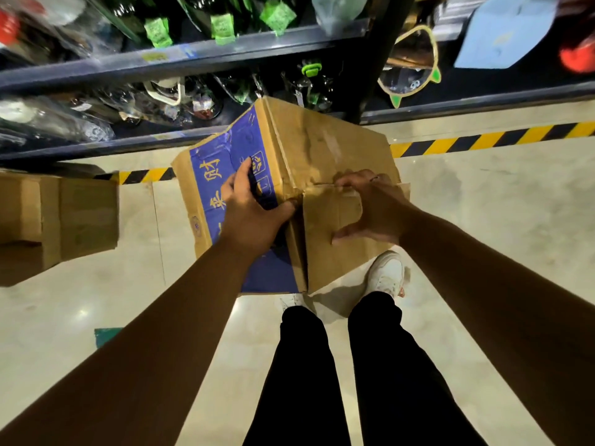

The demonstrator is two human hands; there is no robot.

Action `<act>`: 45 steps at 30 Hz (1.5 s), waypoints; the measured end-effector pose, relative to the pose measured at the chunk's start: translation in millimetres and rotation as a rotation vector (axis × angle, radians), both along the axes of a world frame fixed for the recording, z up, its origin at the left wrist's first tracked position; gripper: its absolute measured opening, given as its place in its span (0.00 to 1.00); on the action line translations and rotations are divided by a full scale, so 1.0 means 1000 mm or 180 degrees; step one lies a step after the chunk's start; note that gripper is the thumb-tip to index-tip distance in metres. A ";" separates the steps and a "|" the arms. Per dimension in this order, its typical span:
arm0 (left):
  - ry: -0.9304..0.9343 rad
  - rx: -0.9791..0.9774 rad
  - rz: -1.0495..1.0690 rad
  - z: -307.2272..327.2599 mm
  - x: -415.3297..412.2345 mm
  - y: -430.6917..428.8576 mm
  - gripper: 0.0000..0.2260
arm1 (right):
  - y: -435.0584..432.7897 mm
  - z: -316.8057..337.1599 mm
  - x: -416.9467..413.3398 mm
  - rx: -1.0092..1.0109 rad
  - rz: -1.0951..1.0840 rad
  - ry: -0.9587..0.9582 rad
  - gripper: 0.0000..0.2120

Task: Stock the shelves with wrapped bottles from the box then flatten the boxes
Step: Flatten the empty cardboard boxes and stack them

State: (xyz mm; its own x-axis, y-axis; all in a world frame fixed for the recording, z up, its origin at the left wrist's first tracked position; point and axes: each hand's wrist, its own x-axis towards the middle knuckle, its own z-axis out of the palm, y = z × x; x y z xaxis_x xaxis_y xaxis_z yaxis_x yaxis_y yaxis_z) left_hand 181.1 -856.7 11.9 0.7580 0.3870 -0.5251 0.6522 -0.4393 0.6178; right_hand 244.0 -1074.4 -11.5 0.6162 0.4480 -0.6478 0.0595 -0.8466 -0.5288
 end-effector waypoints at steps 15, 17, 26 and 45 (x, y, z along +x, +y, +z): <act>0.0024 0.0218 -0.0233 -0.013 -0.002 -0.008 0.44 | -0.082 0.030 -0.021 0.0065 -0.0882 0.1296 0.10; -0.0015 0.0228 -0.0361 -0.016 0.003 -0.017 0.43 | -0.076 0.024 -0.019 -0.0236 -0.0652 0.1640 0.15; -0.0111 0.0343 -0.0683 -0.015 -0.006 -0.049 0.45 | -0.044 -0.029 -0.025 -0.0077 -0.1132 0.2110 0.63; -0.0094 0.0253 -0.1264 -0.004 0.008 -0.060 0.46 | -0.063 -0.018 -0.061 0.0901 -0.3153 0.1880 0.41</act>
